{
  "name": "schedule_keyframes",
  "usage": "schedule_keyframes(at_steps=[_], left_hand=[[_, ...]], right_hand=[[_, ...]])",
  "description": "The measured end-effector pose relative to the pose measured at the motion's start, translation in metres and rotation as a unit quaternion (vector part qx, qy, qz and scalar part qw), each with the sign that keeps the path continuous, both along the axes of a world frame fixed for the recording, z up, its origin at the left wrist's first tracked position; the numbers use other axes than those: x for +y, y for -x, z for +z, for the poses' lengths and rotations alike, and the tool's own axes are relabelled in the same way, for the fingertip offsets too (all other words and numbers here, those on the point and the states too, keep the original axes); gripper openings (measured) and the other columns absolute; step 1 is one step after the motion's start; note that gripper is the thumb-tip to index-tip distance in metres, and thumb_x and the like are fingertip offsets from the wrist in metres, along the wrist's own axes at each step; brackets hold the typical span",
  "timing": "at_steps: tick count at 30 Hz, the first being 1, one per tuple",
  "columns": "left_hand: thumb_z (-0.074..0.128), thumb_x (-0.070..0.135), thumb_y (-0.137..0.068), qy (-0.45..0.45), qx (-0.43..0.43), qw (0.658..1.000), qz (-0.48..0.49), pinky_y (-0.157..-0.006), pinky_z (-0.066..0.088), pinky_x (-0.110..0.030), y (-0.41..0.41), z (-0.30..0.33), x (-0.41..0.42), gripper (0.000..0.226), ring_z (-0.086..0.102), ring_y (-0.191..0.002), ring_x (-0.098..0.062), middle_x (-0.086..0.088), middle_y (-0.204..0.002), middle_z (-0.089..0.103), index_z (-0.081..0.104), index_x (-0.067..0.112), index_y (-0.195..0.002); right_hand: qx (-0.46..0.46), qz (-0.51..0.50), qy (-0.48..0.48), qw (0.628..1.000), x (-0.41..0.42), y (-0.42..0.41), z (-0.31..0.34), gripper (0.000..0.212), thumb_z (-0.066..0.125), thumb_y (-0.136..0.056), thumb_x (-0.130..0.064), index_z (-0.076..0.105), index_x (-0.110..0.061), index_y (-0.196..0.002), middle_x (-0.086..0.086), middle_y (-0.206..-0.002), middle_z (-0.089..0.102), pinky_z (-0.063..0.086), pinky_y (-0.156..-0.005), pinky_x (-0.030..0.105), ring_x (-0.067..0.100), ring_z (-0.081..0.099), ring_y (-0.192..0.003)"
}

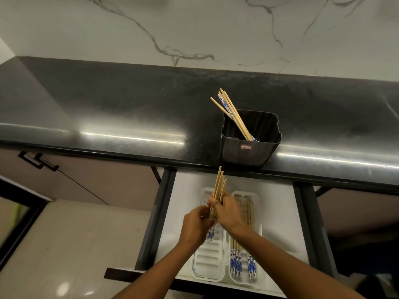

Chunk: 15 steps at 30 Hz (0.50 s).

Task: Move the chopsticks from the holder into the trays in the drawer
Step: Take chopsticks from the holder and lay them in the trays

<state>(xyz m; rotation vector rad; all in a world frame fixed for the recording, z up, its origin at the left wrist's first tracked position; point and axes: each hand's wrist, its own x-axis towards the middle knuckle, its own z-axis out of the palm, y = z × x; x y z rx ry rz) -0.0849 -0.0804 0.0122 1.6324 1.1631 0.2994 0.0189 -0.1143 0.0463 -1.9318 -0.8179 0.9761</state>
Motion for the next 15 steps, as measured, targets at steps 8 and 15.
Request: schedule_keyframes(at_steps=[8, 15], left_hand=[[0.062, 0.016, -0.089, 0.021, 0.148, 0.988, -0.026, -0.06, 0.05, -0.02, 0.003, -0.027, -0.021, 0.011, 0.063, -0.065, -0.011, 0.006, -0.07, 0.064, 0.069, 0.017, -0.081], [0.047, 0.016, -0.094, 0.05, 0.225, 0.973, -0.017, -0.053, 0.039, -0.015, -0.005, -0.046, -0.024, 0.033, 0.047, -0.057, -0.008, 0.003, -0.066, 0.055, 0.045, 0.024, -0.063]], right_hand=[[0.057, -0.062, 0.14, 0.986, 0.004, 0.009, -0.054, 0.013, 0.052, -0.095, -0.019, 0.061, -0.01, -0.098, 0.006, -0.089, 0.069, 0.058, -0.082, 0.04, 0.02, 0.069, -0.083], [0.03, -0.045, 0.279, 0.959, 0.023, 0.009, -0.086, 0.017, 0.053, -0.093, -0.015, 0.06, -0.007, -0.106, 0.007, -0.096, 0.065, 0.055, -0.077, 0.033, 0.024, 0.064, -0.087]])
